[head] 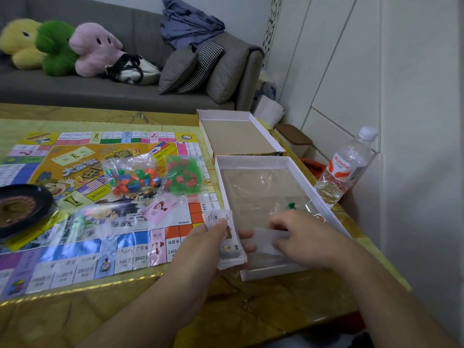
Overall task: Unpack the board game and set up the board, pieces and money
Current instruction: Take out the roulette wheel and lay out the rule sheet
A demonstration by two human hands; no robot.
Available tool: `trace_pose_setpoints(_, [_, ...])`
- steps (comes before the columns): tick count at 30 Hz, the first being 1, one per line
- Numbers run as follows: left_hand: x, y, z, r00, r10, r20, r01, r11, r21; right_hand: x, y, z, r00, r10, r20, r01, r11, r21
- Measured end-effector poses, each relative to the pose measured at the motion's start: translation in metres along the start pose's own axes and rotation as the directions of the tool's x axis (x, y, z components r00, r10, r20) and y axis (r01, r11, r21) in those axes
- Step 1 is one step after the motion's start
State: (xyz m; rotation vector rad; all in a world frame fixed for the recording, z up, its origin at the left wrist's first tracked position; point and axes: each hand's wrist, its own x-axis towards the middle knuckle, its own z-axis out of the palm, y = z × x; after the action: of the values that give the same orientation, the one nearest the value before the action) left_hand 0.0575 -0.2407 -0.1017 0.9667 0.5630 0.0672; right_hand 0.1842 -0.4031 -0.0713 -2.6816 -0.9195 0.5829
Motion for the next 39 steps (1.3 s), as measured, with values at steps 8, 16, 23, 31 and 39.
trace_pose_setpoints(8, [-0.009, 0.018, -0.014, 0.999, 0.054, 0.009, -0.053, 0.994, -0.092, -0.002, -0.035, 0.01, 0.966, -0.093, -0.243, 0.2, 0.863, 0.464])
trace_pose_setpoints(16, [-0.039, 0.059, -0.042, 0.988, 0.145, 0.053, -0.125, 0.953, -0.276, 0.008, -0.097, 0.033, 0.986, -0.033, -0.163, 0.166, 0.257, 0.952])
trace_pose_setpoints(23, [-0.052, 0.069, -0.088, 0.956, 0.289, -0.046, -0.289, 0.957, -0.009, 0.014, -0.16, 0.061, 0.96, 0.017, -0.28, 0.245, 0.438, 0.865])
trace_pose_setpoints(31, [-0.061, 0.071, -0.125, 0.89, 0.435, -0.134, -0.364, 0.857, 0.365, 0.004, -0.217, 0.081, 0.988, -0.153, -0.024, 0.019, -0.036, 0.999])
trace_pose_setpoints(39, [-0.066, 0.068, -0.131, 0.92, 0.331, -0.211, -0.294, 0.937, 0.189, 0.008, -0.244, 0.105, 0.999, -0.05, -0.019, 0.023, 0.082, 0.996])
